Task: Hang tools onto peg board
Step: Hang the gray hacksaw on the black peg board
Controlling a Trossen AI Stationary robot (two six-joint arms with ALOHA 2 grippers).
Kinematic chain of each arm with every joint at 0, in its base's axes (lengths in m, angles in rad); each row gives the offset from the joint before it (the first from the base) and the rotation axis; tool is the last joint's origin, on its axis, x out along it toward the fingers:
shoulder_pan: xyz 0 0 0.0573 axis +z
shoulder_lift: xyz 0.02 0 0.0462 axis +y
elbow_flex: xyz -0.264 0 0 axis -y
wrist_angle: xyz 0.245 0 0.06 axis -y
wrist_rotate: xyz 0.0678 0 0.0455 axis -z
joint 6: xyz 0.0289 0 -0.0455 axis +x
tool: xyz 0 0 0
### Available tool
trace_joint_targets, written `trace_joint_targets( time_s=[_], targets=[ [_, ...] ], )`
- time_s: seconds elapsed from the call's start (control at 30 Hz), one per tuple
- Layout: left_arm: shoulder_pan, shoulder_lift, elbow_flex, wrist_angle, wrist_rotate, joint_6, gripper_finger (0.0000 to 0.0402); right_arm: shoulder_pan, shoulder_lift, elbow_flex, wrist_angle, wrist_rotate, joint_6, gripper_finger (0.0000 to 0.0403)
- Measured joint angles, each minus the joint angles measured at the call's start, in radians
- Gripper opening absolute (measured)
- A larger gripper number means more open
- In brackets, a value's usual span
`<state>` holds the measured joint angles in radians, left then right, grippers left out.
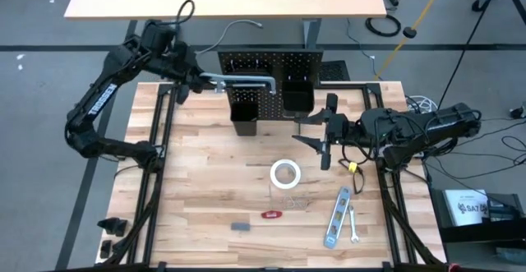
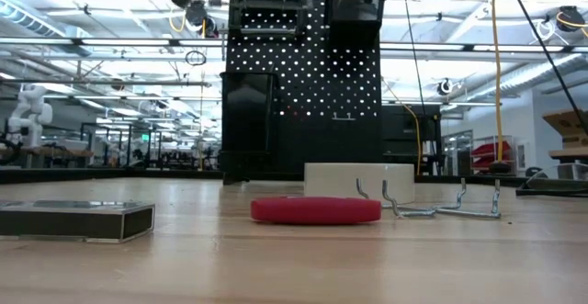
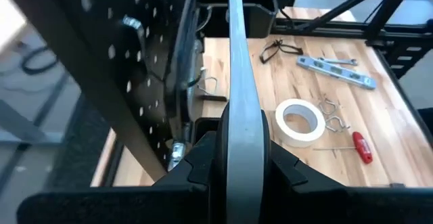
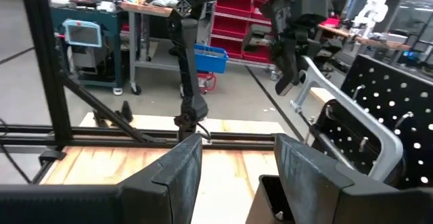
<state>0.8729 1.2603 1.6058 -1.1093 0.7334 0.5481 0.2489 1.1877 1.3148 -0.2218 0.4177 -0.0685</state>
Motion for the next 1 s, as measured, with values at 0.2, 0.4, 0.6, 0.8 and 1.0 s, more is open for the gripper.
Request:
trace_joint_targets(
  time_s=[0.2,0.4,0.6,0.8,1.0],
  targets=[
    [-0.002,0.055,0.0,0.001,0.015,0.036,0.0066,-0.001,0.0,0.0,0.0,0.002,0.002,0.018],
    [0.016,0.064,0.0,0.026,0.011,0.043,0.0066,-0.001,0.0,0.0,-0.001,0.002,0.002,0.018],
    [0.052,0.064,0.0,0.029,0.019,0.042,0.0066,-0.001,0.0,0.0,-0.011,0.002,0.001,0.018],
    [0.057,0.066,0.0,0.032,0.032,0.041,0.0066,-0.001,0.0,0.0,-0.015,0.002,0.003,0.018],
    [0.05,0.073,0.0,0.051,0.04,0.033,0.0066,-0.001,0.0,0.0,-0.016,0.002,0.003,0.018]
  ],
)
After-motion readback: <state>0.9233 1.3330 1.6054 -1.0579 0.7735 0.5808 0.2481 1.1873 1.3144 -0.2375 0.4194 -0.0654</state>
